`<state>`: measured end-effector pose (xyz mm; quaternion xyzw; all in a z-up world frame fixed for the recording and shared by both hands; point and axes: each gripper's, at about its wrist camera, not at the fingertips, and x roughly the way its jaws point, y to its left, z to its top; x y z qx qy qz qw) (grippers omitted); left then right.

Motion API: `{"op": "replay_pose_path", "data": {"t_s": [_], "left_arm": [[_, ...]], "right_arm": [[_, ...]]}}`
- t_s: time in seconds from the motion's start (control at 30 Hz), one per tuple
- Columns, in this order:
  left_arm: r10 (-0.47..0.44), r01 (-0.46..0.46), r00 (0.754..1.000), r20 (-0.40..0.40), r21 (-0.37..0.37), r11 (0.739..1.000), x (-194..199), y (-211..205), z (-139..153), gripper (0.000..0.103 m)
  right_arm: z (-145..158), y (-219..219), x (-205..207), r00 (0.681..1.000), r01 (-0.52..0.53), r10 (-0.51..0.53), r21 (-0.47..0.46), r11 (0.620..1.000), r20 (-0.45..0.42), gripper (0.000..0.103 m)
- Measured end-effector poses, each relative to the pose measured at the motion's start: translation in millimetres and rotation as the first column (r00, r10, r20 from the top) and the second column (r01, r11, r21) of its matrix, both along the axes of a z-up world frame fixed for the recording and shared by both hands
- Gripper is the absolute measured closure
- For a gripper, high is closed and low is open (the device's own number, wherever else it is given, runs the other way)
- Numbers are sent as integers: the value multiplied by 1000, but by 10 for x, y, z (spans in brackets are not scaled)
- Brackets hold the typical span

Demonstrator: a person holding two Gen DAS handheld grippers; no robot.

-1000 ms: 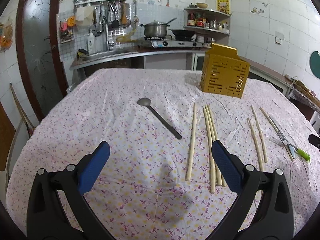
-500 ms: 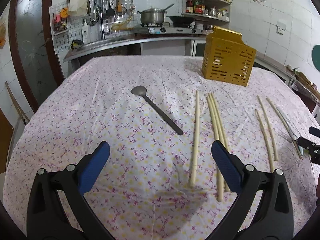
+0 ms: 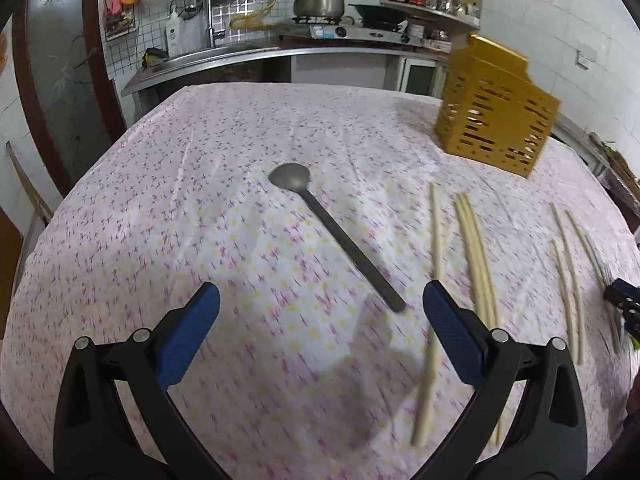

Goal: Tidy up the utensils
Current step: 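Grasp the grey ladle with the left tool while the right tool grasps the green-handled fork and blue spatula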

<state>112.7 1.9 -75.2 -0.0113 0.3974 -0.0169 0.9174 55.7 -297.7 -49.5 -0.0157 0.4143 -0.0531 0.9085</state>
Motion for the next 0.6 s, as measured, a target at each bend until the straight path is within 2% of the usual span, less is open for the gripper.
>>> {"op": "replay_pose_path", "data": {"t_s": [0.07,0.2,0.4,0.47,0.53,0.6], "left_arm": [[4,-4,1000,-11,7,1000,137,17,6,5],[14,-13,999,-37,26,1000,437,57,18,5],[53,-52,996,-78,22,998,822,139,10,10],[46,-43,993,-110,27,999,975,133,-31,10],[51,-45,988,-148,44,998,1112,143,-97,18],[54,-49,981,-185,31,998,1214,176,-160,18]], "right_arm": [[21,-31,56,1000,3,-3,6,1000,5,88],[65,-128,171,1000,15,-15,26,1000,14,94],[166,-278,361,999,35,-36,40,999,38,95],[190,-325,417,998,37,-39,44,998,40,95],[206,-360,465,998,40,-42,46,998,43,95],[217,-385,493,998,41,-43,45,998,46,95]]}}
